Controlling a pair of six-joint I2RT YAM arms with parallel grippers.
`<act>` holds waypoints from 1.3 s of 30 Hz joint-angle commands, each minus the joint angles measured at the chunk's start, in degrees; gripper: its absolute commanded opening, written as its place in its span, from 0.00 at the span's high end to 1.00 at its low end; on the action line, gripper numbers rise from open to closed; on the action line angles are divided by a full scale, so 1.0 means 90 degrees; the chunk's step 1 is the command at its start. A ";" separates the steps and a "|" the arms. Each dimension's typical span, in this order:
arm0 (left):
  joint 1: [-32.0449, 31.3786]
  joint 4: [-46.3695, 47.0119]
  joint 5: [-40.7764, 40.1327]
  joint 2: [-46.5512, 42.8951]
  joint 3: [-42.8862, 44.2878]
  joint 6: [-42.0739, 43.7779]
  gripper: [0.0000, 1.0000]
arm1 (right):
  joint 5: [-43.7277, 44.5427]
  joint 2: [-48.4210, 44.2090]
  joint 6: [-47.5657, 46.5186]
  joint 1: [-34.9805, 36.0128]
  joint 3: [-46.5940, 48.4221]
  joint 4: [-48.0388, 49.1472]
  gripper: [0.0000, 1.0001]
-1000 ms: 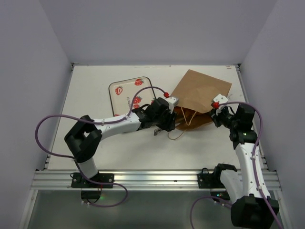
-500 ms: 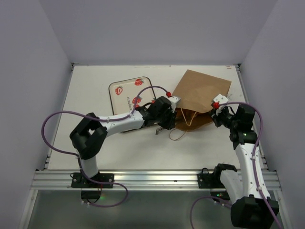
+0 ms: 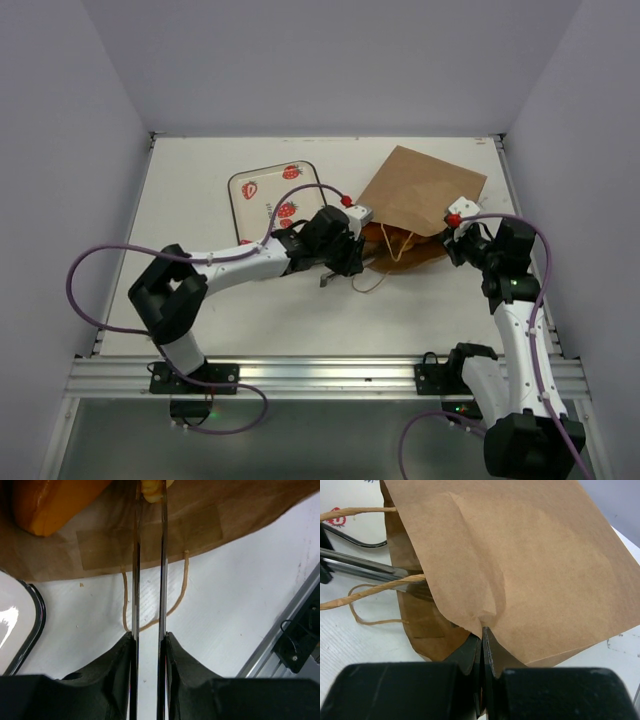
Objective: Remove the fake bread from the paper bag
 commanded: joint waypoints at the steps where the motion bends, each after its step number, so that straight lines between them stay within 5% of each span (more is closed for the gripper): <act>1: 0.0030 0.0542 0.0289 -0.0828 -0.0317 -0.0024 1.00 | 0.0022 0.0055 0.0141 0.0013 0.0077 0.0315 1.00; 18: 0.0030 0.0094 0.0280 -0.2049 -0.1695 -0.0425 1.00 | 0.0120 0.0065 0.0249 0.0004 0.0067 0.0383 1.00; 39: 0.0030 -0.1303 0.0329 -0.3309 -0.1891 -0.0796 1.00 | 0.0237 0.0065 0.0716 0.0004 0.0194 0.0520 1.00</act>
